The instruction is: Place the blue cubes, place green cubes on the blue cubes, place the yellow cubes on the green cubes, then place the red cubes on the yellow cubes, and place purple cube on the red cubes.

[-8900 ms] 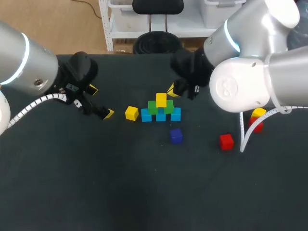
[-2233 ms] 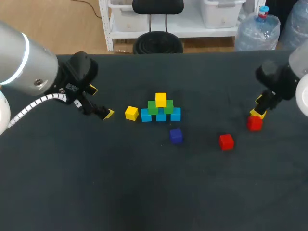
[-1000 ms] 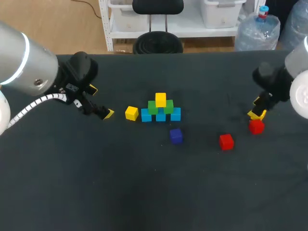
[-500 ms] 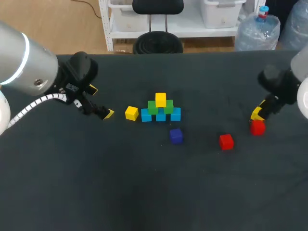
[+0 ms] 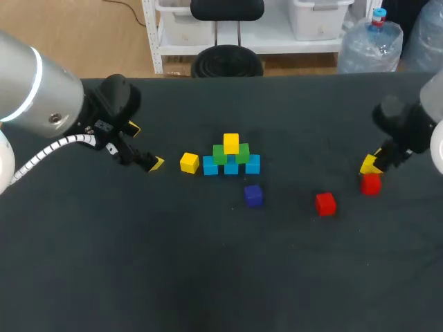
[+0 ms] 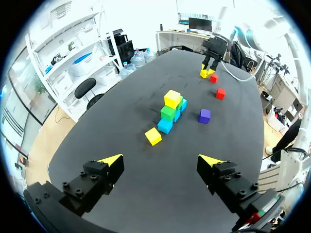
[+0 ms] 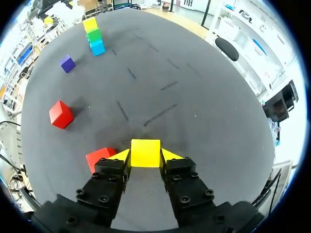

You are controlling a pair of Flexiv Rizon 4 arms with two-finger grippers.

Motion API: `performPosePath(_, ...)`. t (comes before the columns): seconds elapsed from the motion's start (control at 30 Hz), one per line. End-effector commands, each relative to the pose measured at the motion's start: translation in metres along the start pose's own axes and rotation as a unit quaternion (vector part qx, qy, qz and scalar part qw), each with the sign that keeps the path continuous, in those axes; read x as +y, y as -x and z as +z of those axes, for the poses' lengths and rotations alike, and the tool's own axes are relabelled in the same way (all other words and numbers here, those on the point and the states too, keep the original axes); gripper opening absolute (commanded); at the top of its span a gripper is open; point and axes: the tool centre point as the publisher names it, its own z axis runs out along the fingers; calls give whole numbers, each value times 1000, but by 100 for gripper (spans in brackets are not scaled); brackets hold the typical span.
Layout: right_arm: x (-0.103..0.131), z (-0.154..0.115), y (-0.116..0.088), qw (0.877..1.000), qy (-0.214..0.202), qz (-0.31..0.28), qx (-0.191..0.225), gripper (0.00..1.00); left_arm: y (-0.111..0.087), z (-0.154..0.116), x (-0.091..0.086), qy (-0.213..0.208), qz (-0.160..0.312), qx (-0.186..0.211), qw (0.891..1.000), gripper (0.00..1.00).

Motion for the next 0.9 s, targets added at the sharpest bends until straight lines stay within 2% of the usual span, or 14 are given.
performPosePath(0.03, 1, 0, -1, 1000, -2, 0, -2, 0, -1, 0, 1, -2, 1, -2, 1000, 100)
performPosePath(0.3, -5, -14, 15, 1000, -15, -7, -15, 0, -1, 0, 1, -2, 1, -2, 1000, 100)
performPosePath(0.43, -11, -23, 33, 999, -15, -22, -30, 0, -1, 0, 1, -2, 1, -2, 1000, 100)
performPosePath(0.6, -14, -35, 63, 996, -12, -75, -47, 0, -1, 0, 1, -2, 1, -2, 1000, 100)
performPosePath(0.77, -3, -42, 91, 993, 2, -104, -63, 0, -1, 0, 1, -2, 1, -2, 1000, 100)
performPosePath(0.9, 12, -43, 110, 987, 29, -137, -74, 0, -1, 0, 1, -2, 1, -2, 1000, 100)
